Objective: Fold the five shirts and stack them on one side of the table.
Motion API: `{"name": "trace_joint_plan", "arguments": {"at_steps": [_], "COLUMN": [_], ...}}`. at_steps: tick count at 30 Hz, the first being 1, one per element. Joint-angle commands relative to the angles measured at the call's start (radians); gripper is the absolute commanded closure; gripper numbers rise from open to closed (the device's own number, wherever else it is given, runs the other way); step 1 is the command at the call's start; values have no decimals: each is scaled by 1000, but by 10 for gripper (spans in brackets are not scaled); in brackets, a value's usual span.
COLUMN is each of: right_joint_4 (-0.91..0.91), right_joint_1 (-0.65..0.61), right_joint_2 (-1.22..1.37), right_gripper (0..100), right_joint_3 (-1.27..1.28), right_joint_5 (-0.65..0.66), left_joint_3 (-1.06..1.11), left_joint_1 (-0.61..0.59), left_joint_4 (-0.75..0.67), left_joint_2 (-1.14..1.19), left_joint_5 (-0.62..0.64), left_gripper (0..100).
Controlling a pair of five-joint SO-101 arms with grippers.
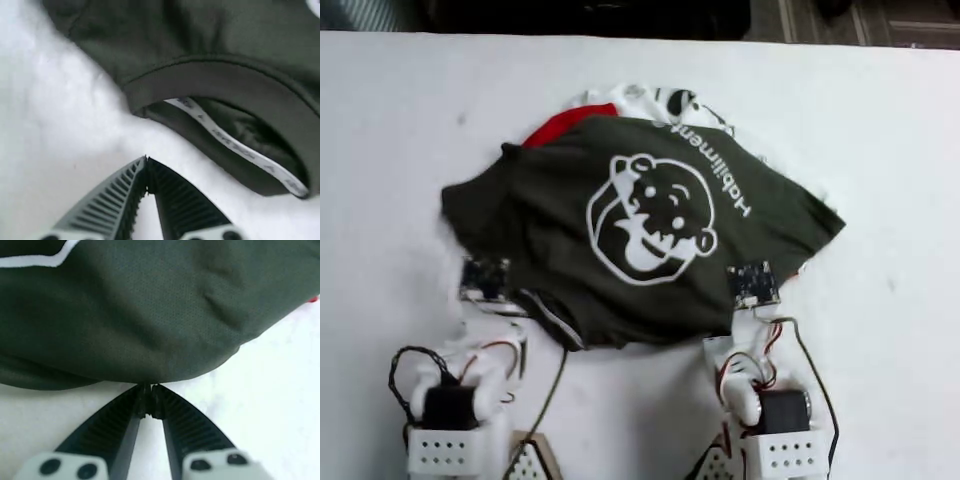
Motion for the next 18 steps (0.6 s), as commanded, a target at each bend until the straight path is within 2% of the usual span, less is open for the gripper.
{"name": "trace_joint_plan", "arguments": {"at_steps": [1, 4, 9, 13, 18], "right_joint_4": [-1, -1, -1, -1, -1], "right_joint_1": [-4, -4, -4, -4, -4], "right_joint_2": [-5, -5, -5, -5, -5], "right_gripper": [980, 980, 980, 980, 980], "right_joint_3": [8, 8, 8, 8, 8], "right_joint_5": [5, 5, 5, 5, 5], "left_joint_3": [-5, -5, -49, -207, -428], "left_joint_1": [74, 133, 136, 130, 131], "left_joint_4": [6, 6, 0, -14, -137], "left_joint_2": [-7, -7, -7, -7, -7], "left_joint_5": [-52, -55, -51, -57, -58], "left_gripper": [976, 976, 976, 976, 976]}}
